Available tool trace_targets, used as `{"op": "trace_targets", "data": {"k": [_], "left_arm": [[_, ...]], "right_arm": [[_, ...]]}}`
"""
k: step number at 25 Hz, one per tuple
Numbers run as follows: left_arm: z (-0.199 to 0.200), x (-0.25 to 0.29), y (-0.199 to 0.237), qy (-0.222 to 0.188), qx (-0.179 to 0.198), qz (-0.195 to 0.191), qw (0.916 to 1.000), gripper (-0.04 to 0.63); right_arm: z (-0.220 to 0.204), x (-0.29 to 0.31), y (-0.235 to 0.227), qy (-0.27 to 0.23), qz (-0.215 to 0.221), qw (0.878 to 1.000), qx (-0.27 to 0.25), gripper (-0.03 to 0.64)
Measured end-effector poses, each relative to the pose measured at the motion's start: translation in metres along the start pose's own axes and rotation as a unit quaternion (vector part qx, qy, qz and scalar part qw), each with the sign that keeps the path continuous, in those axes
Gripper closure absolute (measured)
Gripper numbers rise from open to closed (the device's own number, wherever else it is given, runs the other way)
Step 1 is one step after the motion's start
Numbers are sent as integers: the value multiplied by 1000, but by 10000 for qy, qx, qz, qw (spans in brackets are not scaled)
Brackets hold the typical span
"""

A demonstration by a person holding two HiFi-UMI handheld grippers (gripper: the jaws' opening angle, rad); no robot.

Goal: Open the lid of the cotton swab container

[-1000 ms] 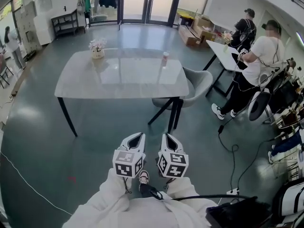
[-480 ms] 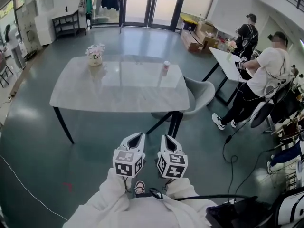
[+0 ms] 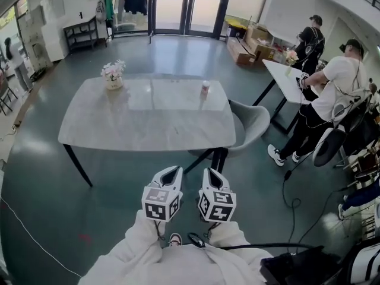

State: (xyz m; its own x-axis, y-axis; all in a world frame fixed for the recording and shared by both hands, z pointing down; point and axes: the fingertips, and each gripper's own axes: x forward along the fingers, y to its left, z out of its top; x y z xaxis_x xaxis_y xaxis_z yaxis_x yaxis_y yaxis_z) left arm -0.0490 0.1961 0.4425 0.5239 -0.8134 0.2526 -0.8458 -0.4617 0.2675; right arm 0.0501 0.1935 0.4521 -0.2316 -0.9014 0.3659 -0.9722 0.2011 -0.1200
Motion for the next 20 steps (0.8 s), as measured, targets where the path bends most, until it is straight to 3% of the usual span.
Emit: {"op": "trace_targets", "data": {"k": [9, 20], "left_arm": [[-6, 10, 0, 305, 135, 66, 9994, 588], [-8, 28, 15, 429, 106, -9, 9990, 588]], "right_arm": [[-6, 15, -15, 88, 41, 9993, 352, 555], [-11, 37, -19, 270, 22, 9988, 417, 555]]}}
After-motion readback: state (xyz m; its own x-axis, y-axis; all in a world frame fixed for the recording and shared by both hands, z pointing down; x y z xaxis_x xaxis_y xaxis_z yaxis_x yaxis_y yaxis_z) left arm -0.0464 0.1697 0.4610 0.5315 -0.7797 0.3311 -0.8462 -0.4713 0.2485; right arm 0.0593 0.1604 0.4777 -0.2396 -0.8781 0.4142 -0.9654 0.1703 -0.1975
